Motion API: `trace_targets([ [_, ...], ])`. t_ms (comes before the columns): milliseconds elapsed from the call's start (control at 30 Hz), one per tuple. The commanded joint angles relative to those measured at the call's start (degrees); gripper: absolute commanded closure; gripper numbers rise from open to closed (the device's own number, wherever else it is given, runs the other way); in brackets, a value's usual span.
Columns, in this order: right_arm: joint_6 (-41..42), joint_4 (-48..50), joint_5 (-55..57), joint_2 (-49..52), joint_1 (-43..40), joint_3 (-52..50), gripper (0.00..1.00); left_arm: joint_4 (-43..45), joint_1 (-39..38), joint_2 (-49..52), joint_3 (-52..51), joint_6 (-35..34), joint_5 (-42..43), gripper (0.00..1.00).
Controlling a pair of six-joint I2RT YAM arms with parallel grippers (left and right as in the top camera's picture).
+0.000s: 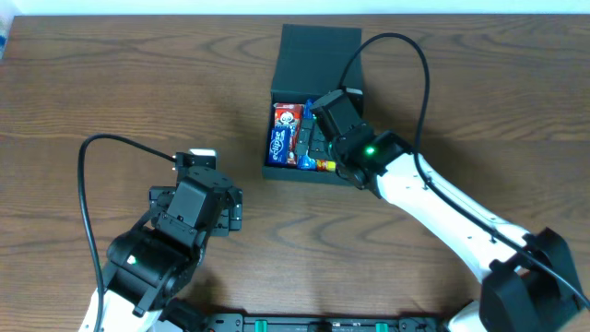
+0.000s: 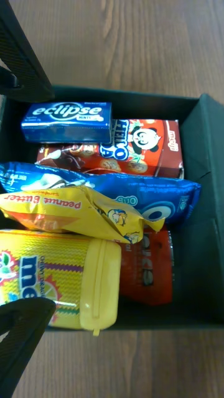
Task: Pack container
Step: 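Push the Julie's wrapper down into the box's right side and release, then withdraw the right gripper down and away from the box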
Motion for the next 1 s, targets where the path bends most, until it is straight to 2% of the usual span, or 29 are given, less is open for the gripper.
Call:
trace_targets([
  [0,-1.4,0.6,-0.2,2.2,-0.8,-0.5,0.01,-0.2,0.2,0.0,-0.1,0.0,-1.2,0.05],
  [533,-1.1,0.8,-0.5,4.7,-1.1,-0.3,0.01,-0.2,0.2,0.0,-0.1,0.0,-1.2,0.05],
  [800,-4.0,0.3,4.9,-7.0,1.0,1.3,0.01,-0.2,0.2,0.0,-0.1,0.0,-1.2,0.05],
  [967,-11.7,-3.0,8.0,-16.0,4.9,1.3,0.01,-0.2,0.2,0.0,-0.1,0.0,-1.2,0.04],
])
